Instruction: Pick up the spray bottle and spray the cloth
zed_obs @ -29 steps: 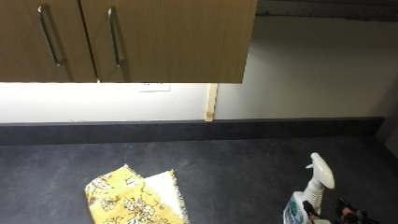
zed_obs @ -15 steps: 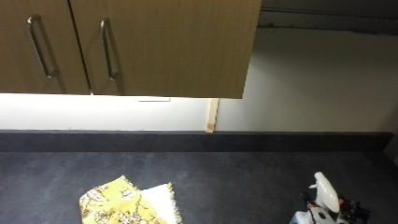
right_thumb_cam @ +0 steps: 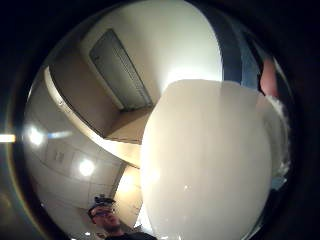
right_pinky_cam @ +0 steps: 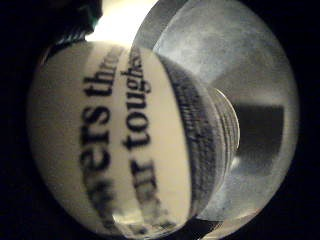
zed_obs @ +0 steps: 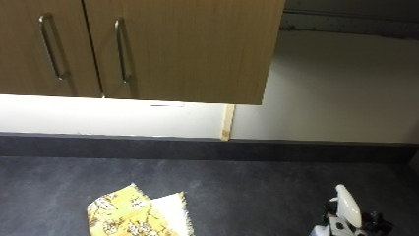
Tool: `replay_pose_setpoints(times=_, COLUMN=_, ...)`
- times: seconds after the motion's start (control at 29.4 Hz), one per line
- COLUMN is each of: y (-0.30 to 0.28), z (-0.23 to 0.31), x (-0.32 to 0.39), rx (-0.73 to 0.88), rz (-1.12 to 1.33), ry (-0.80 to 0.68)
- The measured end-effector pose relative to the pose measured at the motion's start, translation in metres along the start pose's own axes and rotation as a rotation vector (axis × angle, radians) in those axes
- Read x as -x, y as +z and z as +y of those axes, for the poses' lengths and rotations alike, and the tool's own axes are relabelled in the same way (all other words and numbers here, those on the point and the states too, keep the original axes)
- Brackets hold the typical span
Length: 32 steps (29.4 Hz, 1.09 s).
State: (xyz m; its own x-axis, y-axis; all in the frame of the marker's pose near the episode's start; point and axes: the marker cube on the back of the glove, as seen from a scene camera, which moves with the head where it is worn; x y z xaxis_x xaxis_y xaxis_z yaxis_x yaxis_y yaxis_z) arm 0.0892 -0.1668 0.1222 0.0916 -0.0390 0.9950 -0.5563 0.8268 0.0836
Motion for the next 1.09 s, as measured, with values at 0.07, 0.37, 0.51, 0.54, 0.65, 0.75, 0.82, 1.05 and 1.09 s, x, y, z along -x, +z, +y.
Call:
replay_pose_setpoints(times=0.07, y=0.0, z=-0.001, x=0.0, rx=0.011, rz=-0.004, ry=0.002)
replay_pose_setpoints(times=0.37, y=-0.003, z=0.0, x=-0.004, rx=0.005, rz=0.0, ry=0.019)
replay_pose_setpoints(times=0.51, y=-0.005, z=-0.003, x=0.0, rx=-0.018, rz=-0.01, ry=0.013)
replay_pose_setpoints(times=0.54, y=-0.006, z=-0.005, x=0.004, rx=-0.023, rz=-0.016, ry=0.006)
replay_pose_setpoints(times=0.65, y=-0.007, z=-0.017, x=0.028, rx=-0.03, rz=-0.021, ry=-0.017)
replay_pose_setpoints(times=0.75, y=-0.001, z=-0.025, x=0.076, rx=-0.027, rz=-0.03, ry=-0.061)
replay_pose_setpoints(times=0.82, y=0.002, z=-0.026, x=0.113, rx=-0.021, rz=-0.046, ry=-0.103)
replay_pose_setpoints(times=1.05, y=0.011, z=-0.022, x=0.196, rx=-0.002, rz=-0.086, ry=-0.221)
replay_pose_setpoints(times=1.09, y=0.013, z=-0.021, x=0.199, rx=0.004, rz=-0.084, ry=-0.225)
